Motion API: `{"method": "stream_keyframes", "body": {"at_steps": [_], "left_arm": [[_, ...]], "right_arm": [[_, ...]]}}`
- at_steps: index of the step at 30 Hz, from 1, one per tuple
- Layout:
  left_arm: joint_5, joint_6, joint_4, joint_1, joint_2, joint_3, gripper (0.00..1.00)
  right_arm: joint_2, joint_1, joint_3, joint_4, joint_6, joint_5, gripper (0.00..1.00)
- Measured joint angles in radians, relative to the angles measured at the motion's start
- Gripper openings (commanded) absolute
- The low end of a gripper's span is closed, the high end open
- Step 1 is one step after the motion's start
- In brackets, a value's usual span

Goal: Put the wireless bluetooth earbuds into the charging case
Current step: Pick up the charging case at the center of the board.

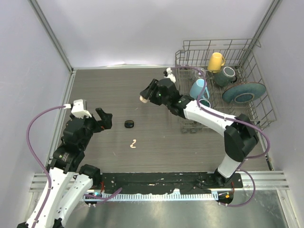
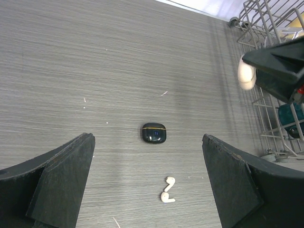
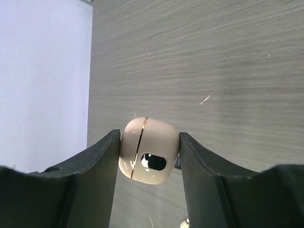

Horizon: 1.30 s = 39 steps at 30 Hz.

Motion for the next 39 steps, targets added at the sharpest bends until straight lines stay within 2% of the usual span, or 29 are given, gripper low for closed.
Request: {"method": "stream_keyframes", "body": {"at_steps": [4, 12, 20, 29, 37, 39], "left_arm": [[0.036, 0.001, 0.001, 0.003, 0.005, 0.0, 1.0], [0.202, -0.001, 0.026, 0.003, 0.013, -0.002, 1.0], [0.325, -0.133, 0.172, -0.03, 0.071, -0.086, 1.0], [0.241, -0.134, 0.233, -0.265, 0.143, -0.056, 1.0], [0.029, -0.047, 0.371, -0.613, 0.292, -0.024, 1.0], [-0.015, -0.018, 0.415, -0.671, 0.325, -0.024, 1.0]], "right_arm": [[-0.099, 0.029, -0.114, 0.052, -0.008, -0.004, 0.01], [-0.379, 0.034, -0.36, 0.142, 0.05, 0.076, 0.01], [-0.51, 0.034, -0.452, 0.171, 0.091, 0.111, 0.01], [-0.58, 0.034, -0.508, 0.185, 0.106, 0.115, 0.01], [-0.661, 0.034, -0.544, 0.193, 0.135, 0.124, 0.01], [-0.673, 0.034, -0.553, 0.197, 0.155, 0.126, 0.01]]}}
